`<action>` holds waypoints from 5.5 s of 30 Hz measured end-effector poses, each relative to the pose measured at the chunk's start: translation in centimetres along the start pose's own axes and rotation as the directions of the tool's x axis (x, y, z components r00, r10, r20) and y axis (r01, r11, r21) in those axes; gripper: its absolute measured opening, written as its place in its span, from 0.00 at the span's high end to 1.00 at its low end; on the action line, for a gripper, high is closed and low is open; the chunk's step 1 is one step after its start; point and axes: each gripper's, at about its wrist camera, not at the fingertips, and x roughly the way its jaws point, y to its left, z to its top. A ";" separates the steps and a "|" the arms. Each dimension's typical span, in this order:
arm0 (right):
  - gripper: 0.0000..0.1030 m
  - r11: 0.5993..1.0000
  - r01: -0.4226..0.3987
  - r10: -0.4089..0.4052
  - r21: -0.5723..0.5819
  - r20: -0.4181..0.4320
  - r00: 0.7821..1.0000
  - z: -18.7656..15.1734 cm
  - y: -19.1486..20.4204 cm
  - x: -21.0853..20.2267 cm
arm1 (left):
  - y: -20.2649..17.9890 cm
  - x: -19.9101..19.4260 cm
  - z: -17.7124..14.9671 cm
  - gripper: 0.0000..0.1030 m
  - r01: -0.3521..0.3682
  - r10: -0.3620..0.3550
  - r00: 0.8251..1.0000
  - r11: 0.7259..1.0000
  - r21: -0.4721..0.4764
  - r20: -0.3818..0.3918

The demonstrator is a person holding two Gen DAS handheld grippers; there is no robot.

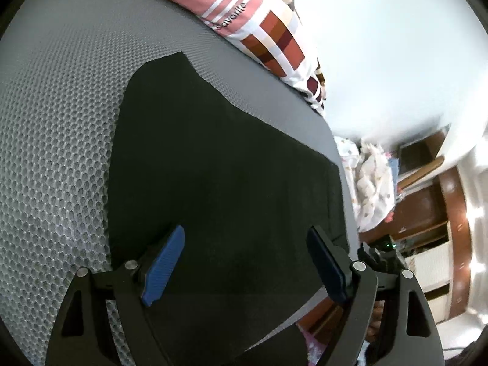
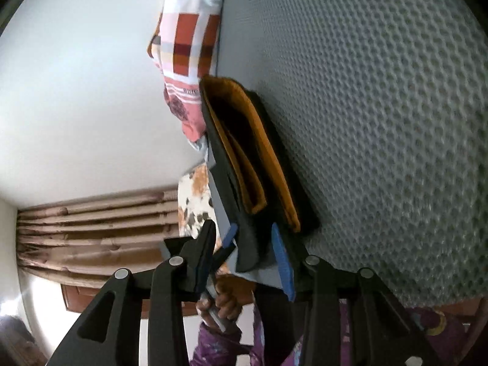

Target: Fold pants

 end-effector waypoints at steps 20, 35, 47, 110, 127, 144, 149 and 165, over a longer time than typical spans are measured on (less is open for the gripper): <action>0.89 0.996 0.082 -0.082 0.018 -0.003 0.997 -2.8 -1.6 0.9 | -0.3 -0.2 0.6 0.20 -0.135 0.136 0.990 0.990 0.038 -0.040; 0.84 0.987 0.148 -0.149 -0.064 -0.019 0.989 -1.6 0.3 1.0 | -0.4 0.1 0.7 0.20 -0.147 0.149 0.988 0.988 0.052 -0.028; 0.53 0.494 0.595 -0.413 -0.634 0.432 0.802 -5.1 15.0 3.3 | -4.8 -2.4 -0.5 0.20 -0.369 0.310 0.920 0.892 0.263 0.240; 0.06 0.329 0.733 -0.372 -0.596 0.631 0.681 -14.6 15.8 8.1 | -12.5 -6.5 -4.8 0.00 -0.745 0.438 0.584 0.624 0.236 0.684; 0.04 0.374 0.742 -0.445 -0.556 0.594 0.670 -14.9 14.6 7.7 | -12.9 -8.4 -6.2 0.00 -0.716 0.411 0.546 0.682 0.152 0.730; 0.03 0.614 0.635 -0.405 -0.468 0.504 0.763 -11.2 11.5 4.8 | -12.3 -5.3 -5.4 0.00 -0.763 0.485 0.580 0.605 0.227 0.655; 0.03 0.591 0.660 -0.421 -0.464 0.521 0.743 -10.7 10.9 4.6 | -11.4 -4.6 -5.2 0.00 -0.763 0.512 0.595 0.604 0.233 0.620; 0.03 0.529 0.672 -0.515 -0.518 0.434 0.739 -6.4 9.6 5.2 | -8.8 -3.3 -3.7 0.00 -0.746 0.541 0.642 0.605 0.278 0.543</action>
